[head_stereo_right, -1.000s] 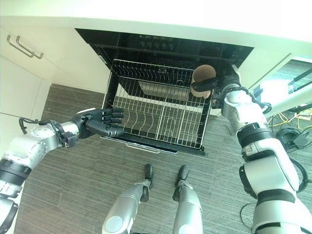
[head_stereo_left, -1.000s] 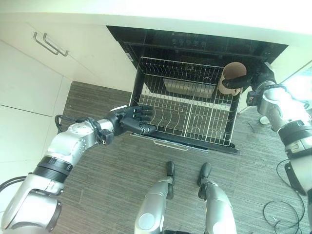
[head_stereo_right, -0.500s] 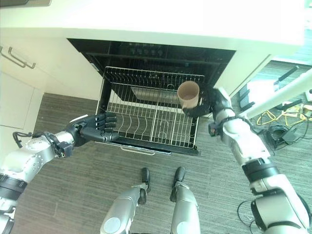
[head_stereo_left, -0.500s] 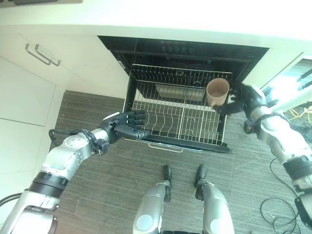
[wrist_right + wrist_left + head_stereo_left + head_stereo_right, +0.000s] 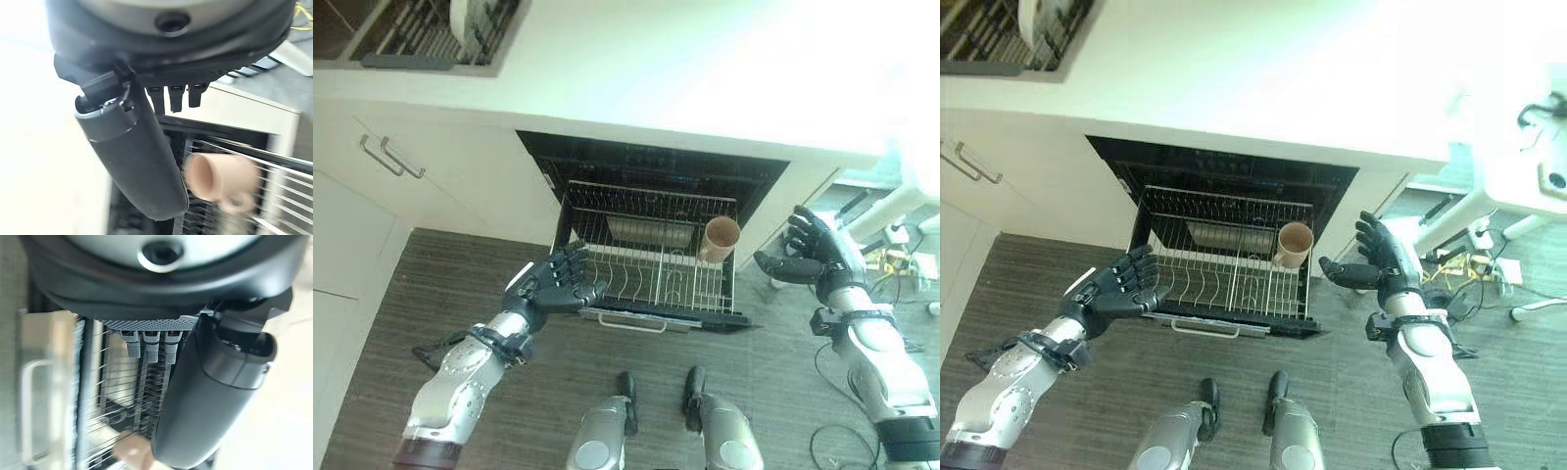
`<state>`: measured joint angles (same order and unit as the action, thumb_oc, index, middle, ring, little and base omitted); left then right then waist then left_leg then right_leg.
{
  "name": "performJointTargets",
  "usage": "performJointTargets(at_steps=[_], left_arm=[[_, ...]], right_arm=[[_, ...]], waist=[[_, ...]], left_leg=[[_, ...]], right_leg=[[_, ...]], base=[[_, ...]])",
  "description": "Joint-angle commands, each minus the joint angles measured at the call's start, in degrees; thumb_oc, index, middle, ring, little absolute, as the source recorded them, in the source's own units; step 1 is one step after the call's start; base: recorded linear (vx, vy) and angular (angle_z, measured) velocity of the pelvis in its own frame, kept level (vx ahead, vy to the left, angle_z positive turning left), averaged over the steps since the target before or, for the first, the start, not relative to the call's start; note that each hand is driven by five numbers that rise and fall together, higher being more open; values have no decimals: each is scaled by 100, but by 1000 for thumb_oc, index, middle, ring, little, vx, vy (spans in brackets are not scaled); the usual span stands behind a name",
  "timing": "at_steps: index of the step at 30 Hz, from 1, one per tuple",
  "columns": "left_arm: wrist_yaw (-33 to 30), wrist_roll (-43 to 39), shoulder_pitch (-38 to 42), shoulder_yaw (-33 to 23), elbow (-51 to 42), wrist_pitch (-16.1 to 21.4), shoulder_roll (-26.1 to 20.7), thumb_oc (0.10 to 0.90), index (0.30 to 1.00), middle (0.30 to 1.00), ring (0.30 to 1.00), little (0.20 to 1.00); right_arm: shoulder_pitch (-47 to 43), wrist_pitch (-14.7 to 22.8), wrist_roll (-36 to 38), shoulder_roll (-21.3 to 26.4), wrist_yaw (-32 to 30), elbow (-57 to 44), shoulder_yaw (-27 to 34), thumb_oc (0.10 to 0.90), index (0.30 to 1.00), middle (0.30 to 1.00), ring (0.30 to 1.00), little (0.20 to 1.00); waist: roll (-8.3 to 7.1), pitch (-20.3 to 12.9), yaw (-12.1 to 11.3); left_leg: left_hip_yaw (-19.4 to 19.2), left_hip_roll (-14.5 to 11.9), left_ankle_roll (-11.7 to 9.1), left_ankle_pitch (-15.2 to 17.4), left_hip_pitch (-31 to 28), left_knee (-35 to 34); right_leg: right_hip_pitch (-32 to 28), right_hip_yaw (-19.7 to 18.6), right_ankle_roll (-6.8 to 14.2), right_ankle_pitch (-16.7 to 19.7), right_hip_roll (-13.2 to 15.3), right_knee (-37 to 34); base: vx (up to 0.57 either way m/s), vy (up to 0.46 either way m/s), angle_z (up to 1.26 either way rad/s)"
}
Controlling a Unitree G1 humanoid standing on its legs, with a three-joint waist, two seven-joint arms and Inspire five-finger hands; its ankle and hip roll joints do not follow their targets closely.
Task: Place the dishes in the dishwasher.
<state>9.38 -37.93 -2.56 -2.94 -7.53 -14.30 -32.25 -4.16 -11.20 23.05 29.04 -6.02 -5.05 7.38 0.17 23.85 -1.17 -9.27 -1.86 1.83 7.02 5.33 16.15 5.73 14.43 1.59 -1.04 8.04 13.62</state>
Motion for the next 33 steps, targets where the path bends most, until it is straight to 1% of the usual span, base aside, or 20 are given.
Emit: performJointTargets(at_steps=[1,4,6,8,11,12,13,15,16,17,18,19,20,22,24,25,27,28,31,33], left_arm=[[67,-104,103,-399,-685,1377,-41,800,900,900,900,900],[98,-179,59,-576,-811,1733,96,800,900,900,900,900],[117,-216,-17,-744,-892,2198,235,800,900,900,900,900],[115,-241,-94,-881,-988,2547,323,800,900,900,900,900],[49,-349,-92,-1044,-1032,2883,426,800,900,900,900,900],[56,-423,-63,-1074,-1010,2902,410,800,900,900,900,900],[72,-500,17,-1032,-968,2885,448,800,900,900,900,900],[67,-482,-10,-1021,-977,2848,506,800,900,900,900,900],[78,-488,-33,-1028,-980,2839,517,800,900,900,900,900],[173,-723,-237,-1130,-990,2767,570,800,900,900,900,900],[305,-942,-319,-1138,-1009,2735,610,800,900,900,900,900],[335,-979,-348,-1117,-1024,2740,630,800,900,900,900,900],[272,-1146,-258,-1012,-1077,2612,607,800,900,900,900,900],[226,-1299,-176,-923,-1025,2623,609,800,900,900,900,900],[233,-1396,-232,-938,-1049,2660,646,800,900,900,900,900],[210,-1472,-360,-987,-1114,2734,729,800,900,900,900,900],[239,-1536,-525,-1068,-1185,2778,917,800,900,900,900,900],[236,-1523,-560,-1077,-1200,2793,970,800,900,900,900,900],[350,-1498,-614,-1014,-1176,2935,1075,800,900,900,900,900],[498,-1623,-612,-1005,-1134,3071,1074,800,900,900,900,900]], right_arm=[[-158,1077,213,142,-58,-452,412,800,900,900,900,900],[-47,1366,322,-68,-41,-620,577,800,900,900,900,900],[105,1610,358,-243,-24,-875,701,800,900,900,900,900],[152,1751,406,-356,-22,-1060,732,800,900,900,900,900],[76,1896,345,-490,-28,-1223,690,800,900,900,900,900],[56,1912,338,-487,-52,-1281,683,800,900,900,900,900],[11,2031,296,-478,-83,-1356,662,800,900,900,900,900],[115,2200,314,-500,-25,-1417,692,800,900,900,900,900],[149,2222,324,-495,-13,-1435,704,800,900,900,900,900],[374,2236,508,-361,79,-1559,842,800,900,900,900,900],[438,2298,489,-254,32,-1566,869,800,900,900,900,900],[465,2330,436,-219,-29,-1575,888,800,900,900,900,900],[388,2263,385,-71,-219,-1611,923,800,900,900,900,900],[277,2199,426,37,-261,-1569,933,800,900,900,900,900],[306,2221,453,88,-217,-1580,972,800,900,900,900,900],[393,2245,551,154,-88,-1620,1010,800,900,900,900,900],[486,2230,647,248,30,-1669,1097,800,900,900,900,900],[476,2197,700,281,65,-1683,1115,800,900,900,900,900],[469,2156,830,389,71,-1669,1206,800,900,900,900,900],[440,2148,796,428,15,-1655,1232,800,900,900,900,900]], waist=[[53,-704,-77],[33,-800,-91],[26,-930,-111],[47,-990,-187],[112,-1090,-247],[86,-1115,-212],[-4,-1173,-123],[-62,-1232,-115],[-65,-1245,-107],[-69,-1318,-62],[-143,-1314,-51],[-191,-1276,-21],[-275,-1199,95],[-294,-1162,219],[-231,-1185,260],[-141,-1244,268],[-82,-1367,252],[-57,-1412,250],[-6,-1485,317],[41,-1503,361]], left_leg=[[-218,-63,-31,699,-109,104],[-170,-36,6,726,-121,104],[-90,-28,44,777,-143,104],[-67,-63,53,824,-214,104],[-58,-140,59,815,-208,104],[-24,-95,64,836,-221,104],[57,55,44,786,-162,104],[45,121,-1,734,-144,104],[43,126,-5,727,-148,104],[-5,192,-46,660,-274,104],[-309,260,-143,487,-399,104],[-559,221,-284,144,-435,104],[-978,-327,-634,-554,-251,360],[-1082,-629,-641,-466,-348,129],[-906,-799,-616,-303,-324,104],[-437,-935,-672,-197,-153,104],[351,-1130,-845,-279,97,104],[543,-1199,-878,-372,181,104],[686,-1457,-950,-502,211,104],[721,-1466,-951,-345,57,104]], right_leg=[[-353,-24,805,-608,542,357],[-439,-3,797,-534,523,357],[-565,100,779,-402,456,357],[-780,366,749,-333,391,357],[-977,656,673,-270,85,357],[-1003,525,678,-455,-195,389],[-873,225,519,-668,-680,357],[-810,147,356,-944,-707,357],[-799,129,342,-959,-710,357],[-751,21,207,-1168,-692,357],[-775,48,84,-1330,-520,357],[-817,67,27,-1352,-433,357],[-853,139,-55,-1337,-312,357],[-870,135,-38,-1315,-212,357],[-830,76,1,-1293,-228,357],[-759,-107,47,-1298,-296,357],[-664,-498,74,-1344,-377,357],[-614,-599,63,-1326,-396,357],[-563,-740,76,-1350,-316,357],[-510,-841,160,-1319,-158,357]], base=[[43,55,-2],[20,47,5],[29,45,3],[45,39,3],[34,8,-14],[51,-154,-33],[50,-196,-15],[66,-217,18],[135,-278,17],[148,-268,7],[167,-286,2],[85,-165,1],[41,-50,11],[27,97,17],[35,241,26],[70,345,13],[121,381,-30],[127,331,-94],[94,402,-104],[75,506,-69]])
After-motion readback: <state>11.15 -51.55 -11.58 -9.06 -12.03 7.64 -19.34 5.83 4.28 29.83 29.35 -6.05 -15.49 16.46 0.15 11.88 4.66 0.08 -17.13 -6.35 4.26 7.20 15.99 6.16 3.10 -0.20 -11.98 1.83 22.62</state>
